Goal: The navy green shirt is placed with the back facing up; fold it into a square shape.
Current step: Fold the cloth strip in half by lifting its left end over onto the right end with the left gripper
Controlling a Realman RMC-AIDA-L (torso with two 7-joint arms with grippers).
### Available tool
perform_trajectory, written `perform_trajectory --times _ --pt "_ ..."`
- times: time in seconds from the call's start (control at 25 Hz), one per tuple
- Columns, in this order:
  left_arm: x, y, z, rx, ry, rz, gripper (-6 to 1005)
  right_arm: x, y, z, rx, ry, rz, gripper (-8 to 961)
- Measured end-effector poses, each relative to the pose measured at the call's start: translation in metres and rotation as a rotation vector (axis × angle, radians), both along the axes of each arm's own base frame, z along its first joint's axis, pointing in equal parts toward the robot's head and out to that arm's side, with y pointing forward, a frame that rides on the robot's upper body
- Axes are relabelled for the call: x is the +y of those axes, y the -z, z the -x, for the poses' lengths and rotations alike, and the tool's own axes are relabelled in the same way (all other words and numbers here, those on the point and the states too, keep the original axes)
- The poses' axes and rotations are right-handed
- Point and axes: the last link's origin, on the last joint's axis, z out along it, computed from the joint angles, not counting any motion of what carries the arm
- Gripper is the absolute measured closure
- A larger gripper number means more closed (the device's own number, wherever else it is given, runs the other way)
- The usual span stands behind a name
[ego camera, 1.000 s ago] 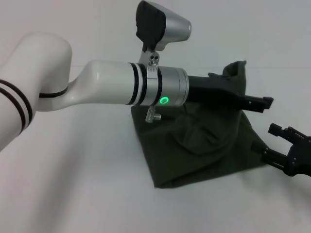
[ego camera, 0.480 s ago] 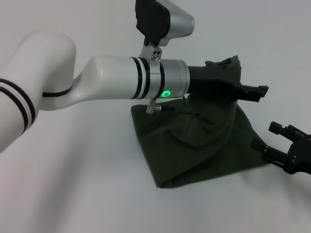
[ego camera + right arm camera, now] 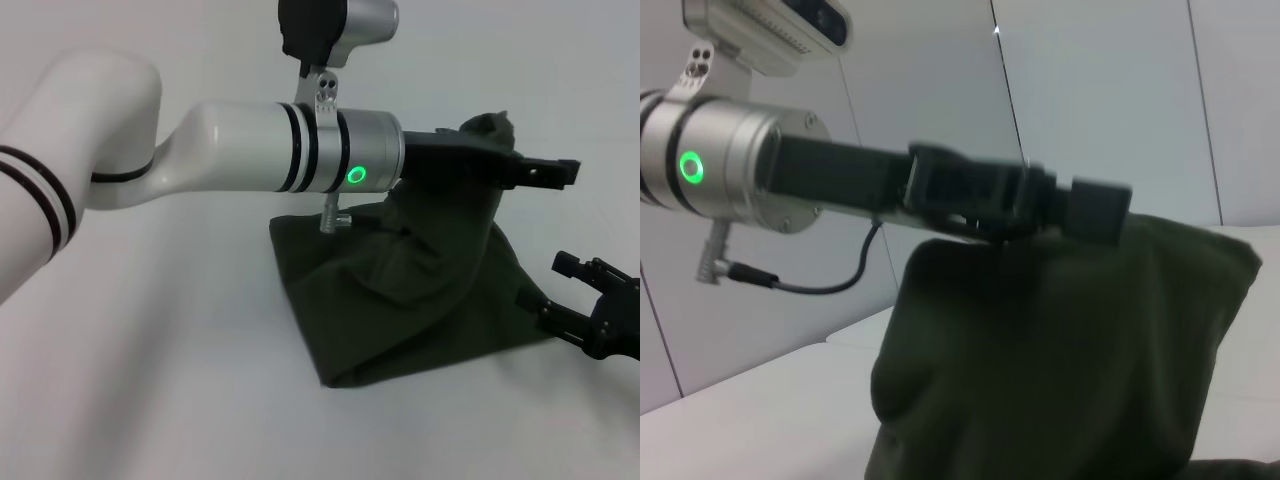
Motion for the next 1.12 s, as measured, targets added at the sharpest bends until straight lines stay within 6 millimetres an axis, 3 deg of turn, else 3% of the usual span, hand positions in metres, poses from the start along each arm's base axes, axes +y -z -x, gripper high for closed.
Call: perform_trajectory --times 0.44,1.12 --pt "-0.003 -0.012 -0.008 0.009 -0.24 0.188 60 0.0 0.001 0.0 -0.003 -0.002 0.005 113" --pt "0.007 -0.025 0.009 0.238 -0.362 0.176 60 -0.001 0.002 0.0 -0.003 -0.005 0.012 112"
